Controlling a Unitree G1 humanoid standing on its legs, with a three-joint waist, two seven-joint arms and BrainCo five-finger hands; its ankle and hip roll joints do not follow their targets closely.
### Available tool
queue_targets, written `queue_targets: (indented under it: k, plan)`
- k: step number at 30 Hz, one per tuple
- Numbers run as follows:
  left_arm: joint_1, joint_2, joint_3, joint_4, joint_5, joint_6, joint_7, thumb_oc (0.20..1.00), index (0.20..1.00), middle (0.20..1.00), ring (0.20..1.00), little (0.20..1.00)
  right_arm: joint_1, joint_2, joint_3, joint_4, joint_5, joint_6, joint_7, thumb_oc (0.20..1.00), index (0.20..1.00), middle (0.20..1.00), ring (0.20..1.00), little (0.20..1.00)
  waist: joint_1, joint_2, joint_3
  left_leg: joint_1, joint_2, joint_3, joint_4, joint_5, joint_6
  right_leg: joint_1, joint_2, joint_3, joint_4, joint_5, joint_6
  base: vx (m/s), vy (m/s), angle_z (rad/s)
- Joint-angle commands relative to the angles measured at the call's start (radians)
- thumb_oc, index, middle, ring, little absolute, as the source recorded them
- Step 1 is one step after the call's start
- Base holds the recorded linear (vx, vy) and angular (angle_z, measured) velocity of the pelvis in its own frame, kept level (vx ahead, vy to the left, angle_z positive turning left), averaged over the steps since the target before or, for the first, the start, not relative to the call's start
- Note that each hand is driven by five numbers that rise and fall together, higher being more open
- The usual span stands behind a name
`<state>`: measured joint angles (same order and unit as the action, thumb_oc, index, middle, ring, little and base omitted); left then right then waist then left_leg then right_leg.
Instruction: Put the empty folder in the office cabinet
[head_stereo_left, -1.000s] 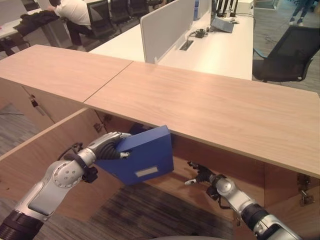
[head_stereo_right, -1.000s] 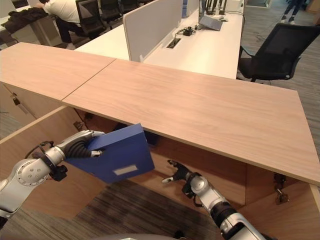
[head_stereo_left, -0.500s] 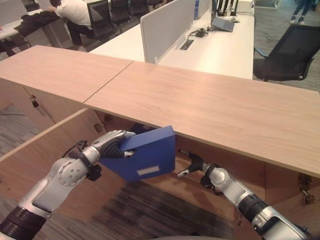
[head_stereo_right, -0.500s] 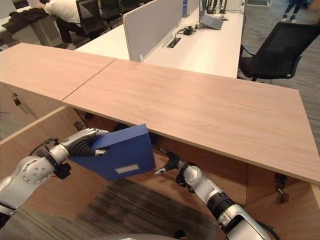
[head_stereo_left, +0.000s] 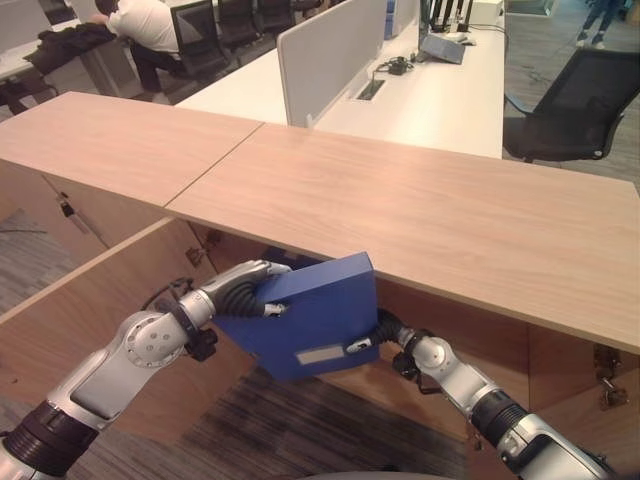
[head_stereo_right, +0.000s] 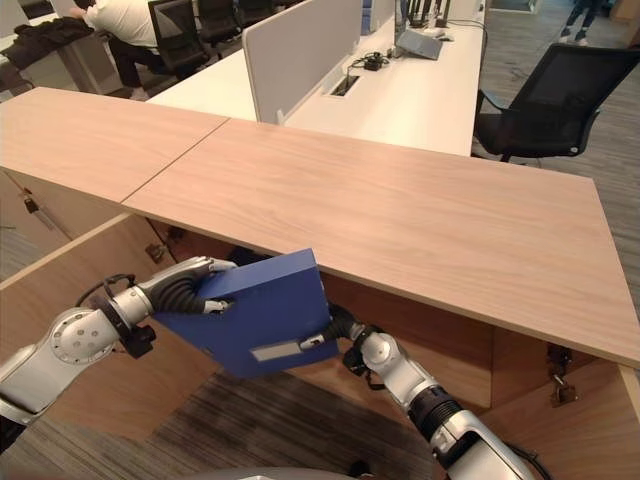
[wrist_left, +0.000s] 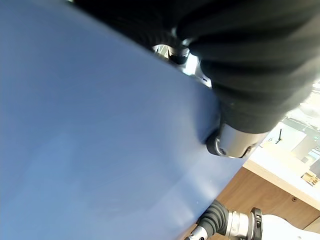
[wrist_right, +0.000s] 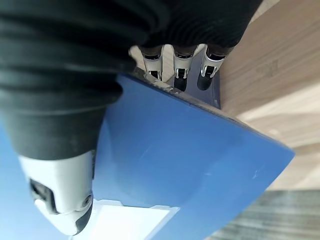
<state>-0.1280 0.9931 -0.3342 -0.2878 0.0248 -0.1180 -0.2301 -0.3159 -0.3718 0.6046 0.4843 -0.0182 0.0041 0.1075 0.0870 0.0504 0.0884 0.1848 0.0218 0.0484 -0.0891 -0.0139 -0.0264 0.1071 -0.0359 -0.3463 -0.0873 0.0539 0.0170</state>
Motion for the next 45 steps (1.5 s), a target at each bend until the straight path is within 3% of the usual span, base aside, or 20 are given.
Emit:
queue_targets:
  k: [1,6,8,11,12,13,14,15,18,25,27,28,29,30,31,32,35,41,45]
  plan:
    - [-0.119,0.006,-0.034,-0.085,-0.116,-0.067,0.043,0.200,0.200,0.200,0.200,0.200,-0.076,0.104,0.081,0.006,0.044,-0.065,0.003,1.000,1.000,1.000,1.000,1.000,-0.018,-0.070,-0.044,-0.080,-0.006,0.029,0.002,-0.010,-0.017,0.086,-0.061,0.050,0.000,-0.079,0.101,0.00,0.000,0.00]
    - [-0.177,-0.047,-0.097,-0.060,-0.203,-0.065,0.042,0.200,0.200,0.200,0.200,0.200,-0.091,0.127,0.097,0.020,0.071,-0.064,0.002,1.000,1.000,1.000,1.000,1.000,-0.021,-0.071,-0.043,-0.079,-0.005,0.030,0.002,-0.010,-0.017,0.086,-0.062,0.050,0.000,-0.079,0.099,0.00,0.000,0.00]
    - [-0.214,-0.082,-0.140,-0.048,-0.323,-0.055,0.018,0.200,0.200,0.200,0.200,0.200,-0.097,0.150,0.116,0.047,0.132,-0.054,0.031,1.000,1.000,1.000,1.000,1.000,-0.023,-0.070,-0.046,-0.079,-0.006,0.030,0.002,-0.009,-0.017,0.086,-0.063,0.051,0.000,-0.077,0.098,0.00,0.000,0.00]
    - [-0.271,-0.110,-0.171,-0.021,-0.366,-0.055,0.024,0.200,0.200,0.200,0.200,0.200,-0.109,0.182,0.156,0.089,0.214,-0.040,0.081,1.000,1.000,1.000,1.000,1.000,-0.021,-0.073,-0.049,-0.079,-0.006,0.031,0.002,-0.007,-0.019,0.088,-0.063,0.052,0.000,-0.077,0.098,0.00,0.000,0.00]
    - [-0.319,-0.126,-0.184,-0.009,-0.334,-0.066,0.040,0.200,0.200,0.200,0.200,0.200,-0.119,0.202,0.181,0.111,0.275,-0.030,0.118,0.846,0.846,0.846,0.846,0.846,-0.017,-0.077,-0.050,-0.080,-0.006,0.029,0.002,-0.006,-0.020,0.089,-0.062,0.051,0.000,-0.077,0.098,0.00,0.000,0.00]
    - [-0.328,-0.140,-0.185,-0.010,-0.327,-0.070,0.044,0.200,0.200,0.200,0.200,0.200,-0.121,0.209,0.187,0.113,0.298,-0.026,0.127,0.617,0.617,0.617,0.617,0.617,-0.015,-0.080,-0.051,-0.080,-0.005,0.029,0.002,-0.005,-0.021,0.089,-0.062,0.049,0.000,-0.077,0.098,0.00,0.000,0.00]
    - [-0.329,-0.140,-0.186,-0.010,-0.327,-0.071,0.045,0.200,0.200,0.200,0.200,0.200,-0.122,0.209,0.187,0.114,0.299,-0.026,0.128,0.520,0.520,0.520,0.520,0.520,-0.015,-0.080,-0.050,-0.080,-0.006,0.029,0.002,-0.005,-0.021,0.089,-0.063,0.049,0.000,-0.077,0.098,0.00,0.000,0.00]
    - [-0.351,-0.182,-0.197,-0.013,-0.322,-0.073,0.039,0.200,0.200,0.200,0.200,0.200,-0.134,0.227,0.214,0.123,0.343,-0.018,0.161,0.200,0.200,0.200,0.200,0.200,-0.010,-0.084,-0.051,-0.081,-0.006,0.027,0.002,-0.004,-0.022,0.089,-0.063,0.048,0.000,-0.077,0.097,0.00,0.000,0.00]
    - [-0.355,-0.197,-0.201,-0.011,-0.318,-0.074,0.038,0.200,0.200,0.200,0.200,0.200,-0.134,0.229,0.224,0.120,0.350,-0.015,0.170,0.200,0.200,0.200,0.200,0.200,-0.008,-0.085,-0.052,-0.081,-0.005,0.027,0.002,-0.004,-0.022,0.089,-0.063,0.047,0.000,-0.077,0.097,0.00,0.000,0.00]
    - [-0.329,-0.339,-0.215,0.038,-0.331,-0.055,0.025,0.200,0.200,0.200,0.200,0.200,-0.062,0.279,0.215,0.100,0.586,0.014,0.195,0.200,0.200,0.200,0.200,0.200,-0.013,-0.086,-0.048,-0.085,-0.004,0.030,0.002,-0.002,-0.022,0.084,-0.064,0.046,0.000,-0.075,0.095,0.00,0.000,0.00]
    - [-0.306,-0.342,-0.210,0.056,-0.335,-0.045,0.016,0.231,0.231,0.231,0.231,0.231,-0.042,0.260,0.196,0.100,0.551,-0.001,0.176,0.200,0.200,0.200,0.200,0.200,-0.018,-0.084,-0.048,-0.085,-0.004,0.031,0.002,-0.002,-0.022,0.083,-0.064,0.046,0.000,-0.073,0.095,0.00,0.000,0.00]
    - [-0.306,-0.342,-0.210,0.056,-0.335,-0.045,0.016,0.285,0.285,0.285,0.285,0.285,-0.041,0.260,0.196,0.100,0.551,-0.001,0.176,0.200,0.200,0.200,0.200,0.200,-0.018,-0.084,-0.048,-0.085,-0.004,0.031,0.002,-0.002,-0.021,0.083,-0.064,0.046,0.000,-0.073,0.095,0.00,0.000,0.00]
    - [-0.291,-0.335,-0.211,0.062,-0.346,-0.035,0.007,0.523,0.523,0.523,0.523,0.523,-0.034,0.252,0.186,0.111,0.524,-0.002,0.171,0.200,0.200,0.200,0.200,0.200,-0.019,-0.083,-0.049,-0.086,-0.004,0.032,0.002,-0.003,-0.021,0.083,-0.064,0.045,0.000,-0.074,0.095,0.00,0.000,0.00]
    - [-0.290,-0.335,-0.211,0.062,-0.346,-0.035,0.006,0.586,0.586,0.586,0.586,0.586,-0.033,0.252,0.186,0.112,0.523,-0.002,0.171,0.200,0.200,0.200,0.200,0.200,-0.019,-0.083,-0.049,-0.086,-0.004,0.032,0.002,-0.003,-0.021,0.083,-0.064,0.045,0.000,-0.074,0.095,0.00,0.000,0.00]
    - [-0.284,-0.328,-0.209,0.063,-0.352,-0.030,0.001,0.749,0.749,0.749,0.749,0.749,-0.026,0.248,0.180,0.119,0.508,0.000,0.170,0.200,0.200,0.200,0.200,0.200,-0.020,-0.082,-0.050,-0.085,-0.004,0.032,0.002,-0.004,-0.021,0.083,-0.064,0.044,0.000,-0.074,0.095,0.00,0.000,0.00]
    - [-0.266,-0.320,-0.203,0.067,-0.361,-0.022,-0.007,1.000,1.000,1.000,1.000,1.000,-0.015,0.244,0.175,0.131,0.488,0.006,0.172,0.200,0.200,0.200,0.200,0.200,-0.022,-0.082,-0.050,-0.085,-0.003,0.033,0.002,-0.005,-0.021,0.083,-0.064,0.044,0.000,-0.073,0.096,0.00,0.000,0.00]
    - [-0.208,-0.307,-0.198,0.108,-0.407,0.001,-0.034,1.000,1.000,1.000,1.000,1.000,0.026,0.217,0.148,0.156,0.443,0.015,0.173,0.200,0.200,0.200,0.200,0.200,-0.028,-0.077,-0.048,-0.084,-0.004,0.035,0.002,-0.004,-0.022,0.081,-0.064,0.046,0.000,-0.072,0.097,0.00,0.000,0.00]
    - [0.046,-0.218,-0.107,0.233,-0.387,0.058,-0.115,1.000,1.000,1.000,1.000,1.000,0.177,0.068,0.013,0.184,0.350,0.034,0.198,0.200,0.200,0.200,0.200,0.200,-0.033,-0.078,-0.040,-0.085,-0.006,0.040,0.002,-0.007,-0.022,0.078,-0.066,0.047,0.000,-0.071,0.103,0.00,0.000,0.00]
    - [0.203,-0.244,-0.015,0.373,-0.351,0.104,-0.126,1.000,1.000,1.000,1.000,1.000,0.236,0.024,-0.087,0.229,0.330,0.058,0.199,0.200,0.200,0.200,0.200,0.200,-0.030,-0.081,-0.030,-0.091,-0.007,0.036,0.002,-0.009,-0.018,0.072,-0.067,0.049,0.000,-0.071,0.105,0.00,0.000,0.00]
